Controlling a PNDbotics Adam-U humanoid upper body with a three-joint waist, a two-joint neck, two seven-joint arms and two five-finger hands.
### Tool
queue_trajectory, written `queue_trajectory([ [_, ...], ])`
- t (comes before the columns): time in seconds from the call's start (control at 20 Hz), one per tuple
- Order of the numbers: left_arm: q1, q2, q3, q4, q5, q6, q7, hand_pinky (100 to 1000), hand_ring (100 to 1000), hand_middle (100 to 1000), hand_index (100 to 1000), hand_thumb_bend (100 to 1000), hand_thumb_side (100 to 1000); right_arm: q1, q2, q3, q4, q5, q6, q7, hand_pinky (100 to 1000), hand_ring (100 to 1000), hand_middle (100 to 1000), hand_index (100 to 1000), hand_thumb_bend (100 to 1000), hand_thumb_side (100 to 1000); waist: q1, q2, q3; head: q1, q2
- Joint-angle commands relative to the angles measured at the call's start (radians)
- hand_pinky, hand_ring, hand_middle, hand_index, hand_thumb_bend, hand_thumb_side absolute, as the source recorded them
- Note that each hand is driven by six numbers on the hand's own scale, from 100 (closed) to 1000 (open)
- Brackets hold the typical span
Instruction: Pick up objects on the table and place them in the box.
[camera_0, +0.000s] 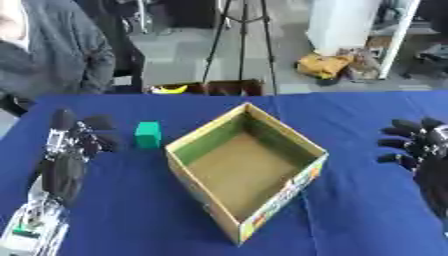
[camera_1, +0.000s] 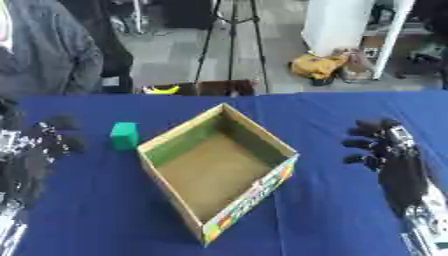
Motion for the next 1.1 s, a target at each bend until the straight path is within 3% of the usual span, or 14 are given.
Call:
queue_trajectory([
  [0.05,-0.017,0.033,0.008,-0.019,-0.008,0.0,-0.004,612,595,651,770,636,931,-0.01,-0.017,-0.01,-0.024,-0.005,-0.002,0.004,567,716,718,829,100,1000,-0.002,-0.014,-0.001,-0.002,-0.005],
  [0.25,-0.053,0.098,0.007,-0.016,-0.065,0.01,-0.032,614,600,667,781,601,780,-0.005,-0.018,-0.008,-0.022,-0.005,-0.001,0.005,567,716,718,829,100,1000,-0.002,-0.02,0.0,-0.001,-0.001],
  [0.4,-0.093,0.184,0.002,0.004,-0.158,0.03,-0.086,637,626,713,812,505,636,-0.004,-0.019,-0.006,-0.021,-0.004,-0.001,0.008,567,716,718,829,100,1000,-0.001,-0.024,-0.002,-0.001,0.001],
  [0.5,-0.129,0.264,0.001,0.034,-0.266,0.048,-0.15,660,653,735,819,455,550,-0.003,-0.021,-0.005,-0.02,-0.003,-0.001,0.009,567,716,718,829,100,1000,0.001,-0.026,-0.005,0.001,0.002],
  [0.65,-0.193,0.374,-0.001,0.109,-0.461,0.059,-0.248,683,682,750,827,458,477,-0.001,-0.023,-0.002,-0.018,-0.002,0.0,0.012,567,716,718,829,100,1000,0.005,-0.029,-0.01,0.004,0.005],
  [0.9,-0.331,0.502,-0.062,0.295,-0.697,-0.023,-0.38,710,713,758,826,420,418,0.001,-0.024,0.007,-0.015,0.0,0.003,0.021,567,716,718,829,100,1000,0.017,-0.033,-0.019,0.011,0.008],
  [1.1,-0.456,0.529,-0.121,0.485,-0.814,-0.14,-0.427,725,731,761,823,422,378,0.001,-0.028,0.013,-0.013,0.002,0.005,0.028,567,716,718,830,100,1000,0.025,-0.035,-0.03,0.018,0.01],
])
